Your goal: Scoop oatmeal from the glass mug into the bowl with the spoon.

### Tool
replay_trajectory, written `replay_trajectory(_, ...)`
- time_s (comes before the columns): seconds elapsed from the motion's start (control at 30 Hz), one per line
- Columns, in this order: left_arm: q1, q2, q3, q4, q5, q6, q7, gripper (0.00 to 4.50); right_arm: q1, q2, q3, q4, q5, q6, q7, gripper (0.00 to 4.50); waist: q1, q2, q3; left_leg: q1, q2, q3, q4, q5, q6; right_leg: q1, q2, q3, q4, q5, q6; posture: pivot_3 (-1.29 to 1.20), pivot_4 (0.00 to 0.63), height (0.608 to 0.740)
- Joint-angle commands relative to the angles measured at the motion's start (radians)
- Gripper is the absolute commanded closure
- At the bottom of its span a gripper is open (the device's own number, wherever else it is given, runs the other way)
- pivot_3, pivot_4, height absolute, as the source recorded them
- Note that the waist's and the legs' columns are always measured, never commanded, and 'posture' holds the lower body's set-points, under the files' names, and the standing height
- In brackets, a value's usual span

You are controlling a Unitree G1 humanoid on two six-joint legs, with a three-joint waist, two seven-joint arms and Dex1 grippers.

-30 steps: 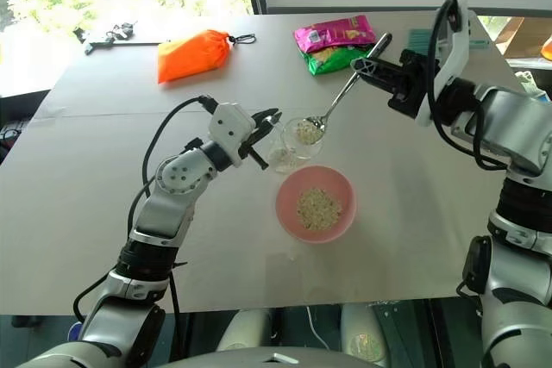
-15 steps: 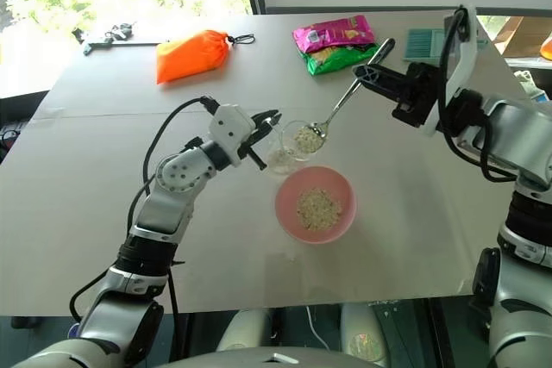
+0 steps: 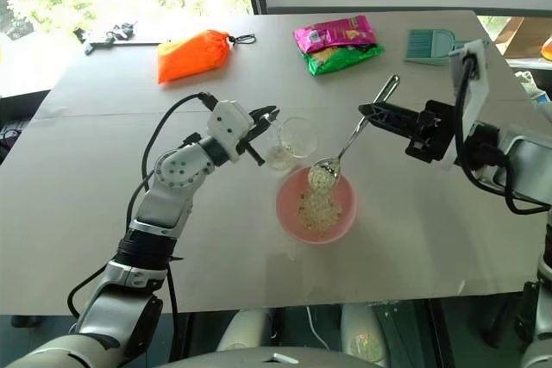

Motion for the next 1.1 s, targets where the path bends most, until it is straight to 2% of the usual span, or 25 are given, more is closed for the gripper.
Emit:
replay_trajectory(0.03, -0.023, 0.008, 0.029, -0.023, -0.004, -0.030, 0.007, 4.41, 0.052, -0.042, 0.043, -0.108, 0.025, -0.072, -0.010, 4.50, 0.000, 0.000, 0.000, 0.000, 0.000, 0.000, 0.000, 0.000, 0.000, 0.000, 0.000, 0.000, 0.000, 0.000, 0.000, 0.00, 0.150, 0.740)
replay_trajectory(0.17, -0.021, 0.011, 0.034, -0.032, -0.006, -0.026, 0.011, 4.41, 0.072, -0.074, 0.093, -0.144, 0.025, -0.124, -0.071, 4.50, 0.000, 0.000, 0.000, 0.000, 0.000, 0.000, 0.000, 0.000, 0.000, 0.000, 0.000, 0.000, 0.000, 0.000, 0.000, 0.00, 0.150, 0.740)
replay_trajectory(0.33, -0.011, 0.019, 0.040, -0.050, -0.004, -0.024, 0.016, 4.41, 0.049, -0.085, 0.120, -0.220, -0.070, -0.167, -0.068, 4.50, 0.000, 0.000, 0.000, 0.000, 0.000, -0.001, 0.000, 0.000, 0.000, 0.001, 0.000, -0.001, 0.000, 0.000, 0.000, 0.00, 0.150, 0.740)
replay_trajectory(0.57, 0.001, 0.024, 0.046, -0.074, -0.005, -0.027, 0.022, 4.41, 0.039, -0.094, 0.159, -0.402, -0.433, -0.204, 0.129, 4.50, 0.001, 0.000, 0.000, 0.000, 0.000, -0.002, 0.000, 0.000, 0.000, 0.001, 0.000, -0.002, -0.002, 0.000, 0.000, 0.00, 0.150, 0.740)
replay_trajectory(0.7, 0.006, 0.024, 0.053, -0.083, -0.003, -0.029, 0.028, 4.41, 0.089, -0.118, 0.211, -0.497, -0.721, -0.272, 0.283, 4.50, 0.004, 0.000, 0.000, 0.000, 0.000, -0.003, 0.000, 0.000, 0.000, 0.002, 0.000, -0.003, -0.003, 0.000, 0.000, 0.00, 0.150, 0.740)
replay_trajectory(0.9, 0.014, 0.028, 0.062, -0.094, -0.002, -0.026, 0.035, 4.41, 0.135, -0.105, 0.211, -0.511, -0.934, -0.382, 0.432, 4.50, 0.005, 0.000, 0.000, 0.000, 0.000, -0.003, 0.000, 0.000, 0.000, 0.003, 0.000, -0.004, -0.003, 0.000, 0.000, 0.00, 0.150, 0.740)
replay_trajectory(1.03, 0.026, 0.034, 0.054, -0.088, 0.026, -0.054, 0.048, 4.41, 0.166, -0.047, 0.135, -0.446, -0.837, -0.382, 0.434, 4.50, 0.005, -0.001, 0.000, 0.001, 0.000, -0.005, 0.000, 0.000, 0.000, 0.004, 0.000, -0.006, -0.004, 0.000, 0.000, 0.00, 0.150, 0.740)
replay_trajectory(1.1, 0.033, 0.022, 0.060, -0.093, 0.015, -0.036, 0.059, 4.41, 0.148, -0.010, 0.087, -0.378, -0.660, -0.366, 0.347, 4.50, 0.006, -0.001, 0.000, 0.001, 0.000, -0.005, 0.000, 0.000, 0.000, 0.006, 0.000, -0.006, -0.005, 0.000, 0.000, 0.00, 0.150, 0.740)
